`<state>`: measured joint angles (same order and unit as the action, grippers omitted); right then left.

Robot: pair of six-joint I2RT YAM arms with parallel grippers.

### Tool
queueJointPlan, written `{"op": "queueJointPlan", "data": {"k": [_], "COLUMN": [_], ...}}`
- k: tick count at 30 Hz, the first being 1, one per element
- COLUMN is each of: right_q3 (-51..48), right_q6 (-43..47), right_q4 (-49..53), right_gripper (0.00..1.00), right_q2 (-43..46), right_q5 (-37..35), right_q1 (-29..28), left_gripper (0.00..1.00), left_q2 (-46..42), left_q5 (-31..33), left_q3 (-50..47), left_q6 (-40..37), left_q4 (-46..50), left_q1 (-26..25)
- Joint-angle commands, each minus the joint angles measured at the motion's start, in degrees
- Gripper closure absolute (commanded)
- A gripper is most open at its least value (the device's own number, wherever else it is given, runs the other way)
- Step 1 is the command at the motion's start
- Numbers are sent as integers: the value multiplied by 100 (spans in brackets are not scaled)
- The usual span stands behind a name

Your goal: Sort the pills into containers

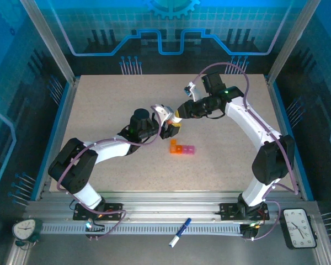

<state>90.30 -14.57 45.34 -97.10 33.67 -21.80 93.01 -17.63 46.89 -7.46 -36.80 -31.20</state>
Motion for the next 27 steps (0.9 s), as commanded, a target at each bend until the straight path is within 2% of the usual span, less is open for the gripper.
{"op": "queueJointPlan", "data": {"k": [1, 11, 17, 22, 27], "right_q3": [-35, -64, -94, -100, -440], "right_q6": [-46, -112, -326, -516, -884], "right_q4": [28, -37, -235, -378, -781], "right_gripper": [68, 67, 64, 54, 29], "right_q2": [19, -6, 42, 127, 595], "right_q5": [136, 27, 33, 67, 190], "right_q1": [-79, -27, 36, 105, 366], "left_gripper": [43, 70, 75, 90, 99], "left_q2": [-28, -297, -488, -564, -617], "left_q5": [-109, 8, 6, -121, -135], "left_q3": [74, 72, 83, 175, 285], "left_q6": [77, 318, 562, 682, 746], "left_q4": [-190, 117, 300, 592, 947], "left_q1": [-7, 0, 24, 46, 79]}}
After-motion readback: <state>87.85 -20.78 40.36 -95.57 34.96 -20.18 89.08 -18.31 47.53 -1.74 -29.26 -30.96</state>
